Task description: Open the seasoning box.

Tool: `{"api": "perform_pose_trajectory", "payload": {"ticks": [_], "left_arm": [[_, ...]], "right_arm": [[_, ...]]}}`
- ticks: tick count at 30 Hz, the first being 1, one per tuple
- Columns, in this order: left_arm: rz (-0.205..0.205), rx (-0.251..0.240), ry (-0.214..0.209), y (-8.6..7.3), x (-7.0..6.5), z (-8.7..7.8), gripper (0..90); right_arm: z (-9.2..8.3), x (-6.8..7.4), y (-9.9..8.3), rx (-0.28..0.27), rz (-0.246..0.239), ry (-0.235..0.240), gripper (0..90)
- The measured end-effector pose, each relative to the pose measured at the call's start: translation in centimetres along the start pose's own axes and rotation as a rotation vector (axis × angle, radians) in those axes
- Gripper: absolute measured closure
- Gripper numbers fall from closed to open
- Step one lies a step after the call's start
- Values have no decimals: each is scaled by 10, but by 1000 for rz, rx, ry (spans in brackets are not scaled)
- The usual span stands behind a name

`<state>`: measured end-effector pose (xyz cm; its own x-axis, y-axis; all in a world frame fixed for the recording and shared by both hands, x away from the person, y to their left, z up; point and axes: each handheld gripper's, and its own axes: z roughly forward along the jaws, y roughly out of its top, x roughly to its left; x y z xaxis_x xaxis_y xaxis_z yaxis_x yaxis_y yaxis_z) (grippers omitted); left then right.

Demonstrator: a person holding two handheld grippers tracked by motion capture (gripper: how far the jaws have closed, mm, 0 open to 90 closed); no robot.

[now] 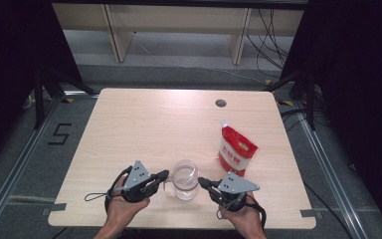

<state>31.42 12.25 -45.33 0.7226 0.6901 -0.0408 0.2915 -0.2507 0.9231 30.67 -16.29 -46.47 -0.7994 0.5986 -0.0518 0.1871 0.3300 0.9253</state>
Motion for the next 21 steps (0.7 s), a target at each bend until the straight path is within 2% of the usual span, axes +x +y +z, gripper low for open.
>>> {"api": "perform_pose_trajectory", "payload": {"ticks": [1,3,4,6,9,11,13,14,15,17,19,21], "left_arm": [[-14,0,-1,0,-1,0,892],[-14,-1,0,0,-1,0,892],[-1,-1,-1,0,0,0,892],[-12,1,4,0,-1,0,892],[-3,0,2,0,0,0,892],[-6,-2,2,-1,0,0,892],[-7,1,3,-1,0,0,870],[-28,-3,5,-1,0,0,870],[-34,-3,1,-1,1,-1,815],[-52,-10,-7,-1,2,-2,793],[-70,-25,-14,-1,3,-6,728],[-67,-10,-13,0,4,-11,635]], "right_arm": [[0,0,0,0,0,0,900],[2,0,0,5,4,8,900],[4,-2,0,-5,-9,4,900],[5,-3,0,-1,-18,3,900],[4,-1,2,5,-4,6,900],[5,-2,3,-15,-16,15,900],[3,0,5,-7,-1,8,900],[3,1,5,-6,18,5,900],[2,-1,6,-4,-9,2,900],[2,-1,6,-6,-7,3,900],[2,0,6,-4,2,4,900],[3,-1,6,-9,-8,1,900]]}}
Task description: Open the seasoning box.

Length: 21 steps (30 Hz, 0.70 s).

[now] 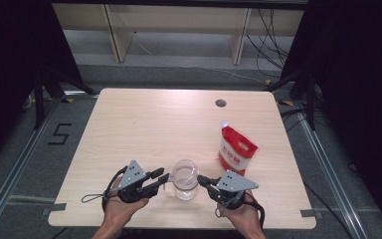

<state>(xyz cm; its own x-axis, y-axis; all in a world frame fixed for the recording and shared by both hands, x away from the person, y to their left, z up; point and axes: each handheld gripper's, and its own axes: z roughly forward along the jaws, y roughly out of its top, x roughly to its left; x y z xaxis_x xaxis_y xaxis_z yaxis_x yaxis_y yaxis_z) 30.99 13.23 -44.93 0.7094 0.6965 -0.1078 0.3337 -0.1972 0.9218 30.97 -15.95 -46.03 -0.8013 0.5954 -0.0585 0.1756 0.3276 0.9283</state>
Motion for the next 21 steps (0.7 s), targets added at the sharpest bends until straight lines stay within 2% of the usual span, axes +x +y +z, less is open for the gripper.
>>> {"api": "perform_pose_trajectory", "payload": {"ticks": [1,2,3,4,5,7,10,14,20,21], "left_arm": [[-11,4,-6,-1,0,-2,577],[-7,13,-9,-2,0,-3,577],[4,21,-13,-4,-1,-5,492],[13,28,-8,-6,-1,-8,492],[6,33,-7,-11,-1,-11,468],[-10,55,7,-21,0,-16,367],[-21,73,11,-28,3,-20,326],[-21,74,3,-33,7,-24,302],[-30,85,25,-43,16,-28,198],[-43,85,23,-45,17,-27,198]], "right_arm": [[0,0,0,0,-1,4,900],[0,0,0,0,-1,4,900],[0,0,1,-12,-10,12,900],[0,0,1,-12,-10,12,900],[0,1,2,-21,8,15,899],[-1,3,4,-20,-12,11,899],[0,4,7,-36,-22,14,896],[2,7,8,-42,-26,8,895],[4,11,12,-50,-37,24,892],[5,12,13,-47,-35,25,892]]}}
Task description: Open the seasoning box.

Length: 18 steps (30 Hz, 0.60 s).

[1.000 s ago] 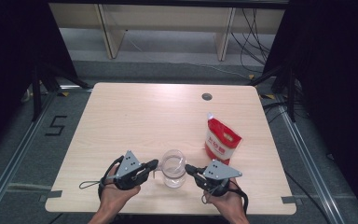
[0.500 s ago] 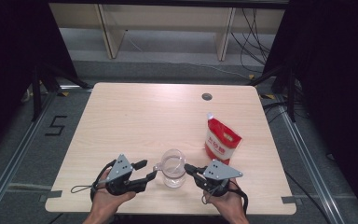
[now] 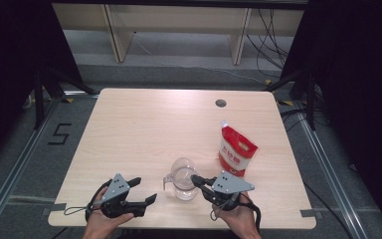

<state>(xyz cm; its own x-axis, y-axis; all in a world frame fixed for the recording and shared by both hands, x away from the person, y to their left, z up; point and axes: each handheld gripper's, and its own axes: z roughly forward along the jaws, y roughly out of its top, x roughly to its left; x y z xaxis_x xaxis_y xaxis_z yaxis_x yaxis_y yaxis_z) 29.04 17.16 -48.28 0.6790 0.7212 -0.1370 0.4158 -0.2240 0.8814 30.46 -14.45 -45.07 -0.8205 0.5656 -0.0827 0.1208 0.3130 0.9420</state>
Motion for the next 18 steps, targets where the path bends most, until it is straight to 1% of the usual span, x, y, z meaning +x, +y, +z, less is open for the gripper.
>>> {"api": "perform_pose_trajectory", "payload": {"ticks": [1,2,3,4,7,8,9,10,11,12,15,16,17,18], "left_arm": [[6,19,11,-1,1,-1,175],[20,24,7,-2,3,0,162],[28,27,13,-2,4,0,157],[14,38,8,-5,4,0,158],[15,39,14,-6,5,-2,158],[14,38,11,-7,7,-3,158],[17,40,18,-8,7,-4,158],[7,36,26,-9,7,-5,158],[20,45,25,-10,9,-6,158],[20,36,31,-12,8,-7,158],[30,32,31,-14,8,-7,158],[48,46,29,-15,8,-7,158],[48,46,29,-15,8,-7,158],[55,57,32,-15,7,-6,158]], "right_arm": [[1,1,1,1,-7,3,891],[3,1,1,-18,-28,-7,889],[3,3,1,-10,2,-2,885],[5,3,2,-9,-8,3,884],[5,4,3,2,-3,10,885],[6,4,3,-16,-29,-7,885],[7,6,3,-11,-2,5,885],[7,6,3,-10,-15,12,885],[8,7,4,-3,-13,23,883],[9,8,4,-13,-14,12,882],[10,9,5,-8,-15,17,879],[11,10,7,-9,-24,27,878],[11,10,7,-9,-24,27,878],[12,12,7,-15,-22,25,878]]}}
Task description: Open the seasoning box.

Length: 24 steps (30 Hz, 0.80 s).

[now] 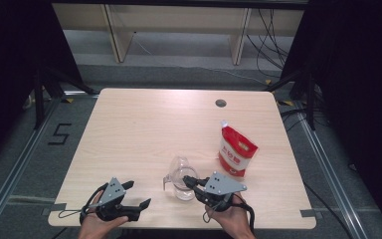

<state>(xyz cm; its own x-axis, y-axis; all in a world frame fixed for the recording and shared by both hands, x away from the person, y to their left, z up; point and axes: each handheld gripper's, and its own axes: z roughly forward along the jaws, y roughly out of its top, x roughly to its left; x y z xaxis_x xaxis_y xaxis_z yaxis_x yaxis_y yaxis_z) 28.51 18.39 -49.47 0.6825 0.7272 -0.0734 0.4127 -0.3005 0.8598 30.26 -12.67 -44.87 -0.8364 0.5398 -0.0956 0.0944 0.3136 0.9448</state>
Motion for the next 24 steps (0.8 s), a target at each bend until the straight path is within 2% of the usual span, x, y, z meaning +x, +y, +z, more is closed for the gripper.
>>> {"api": "perform_pose_trajectory", "payload": {"ticks": [3,4,6,7,9,10,14,20,22,24], "left_arm": [[24,15,8,-1,-1,1,158],[18,9,-7,-1,-1,2,158],[15,9,-7,-1,-2,3,158],[38,5,-10,0,-1,3,158],[28,-3,-10,0,-1,2,157],[47,2,-9,0,0,1,158],[16,7,-5,-1,-2,3,158],[18,-2,0,-1,-2,2,158],[24,5,-2,-1,-3,2,158],[24,2,-7,-1,-3,3,158]], "right_arm": [[2,2,2,-3,-4,12,875],[3,2,3,-1,-9,11,874],[5,5,4,-8,-7,11,873],[6,5,4,-3,-13,13,872],[8,6,5,-2,-34,20,868],[8,7,6,-1,-35,16,867],[12,10,6,2,-22,26,860],[15,13,5,1,-23,50,845],[16,14,4,11,-38,51,842],[17,15,4,0,-28,42,838]]}}
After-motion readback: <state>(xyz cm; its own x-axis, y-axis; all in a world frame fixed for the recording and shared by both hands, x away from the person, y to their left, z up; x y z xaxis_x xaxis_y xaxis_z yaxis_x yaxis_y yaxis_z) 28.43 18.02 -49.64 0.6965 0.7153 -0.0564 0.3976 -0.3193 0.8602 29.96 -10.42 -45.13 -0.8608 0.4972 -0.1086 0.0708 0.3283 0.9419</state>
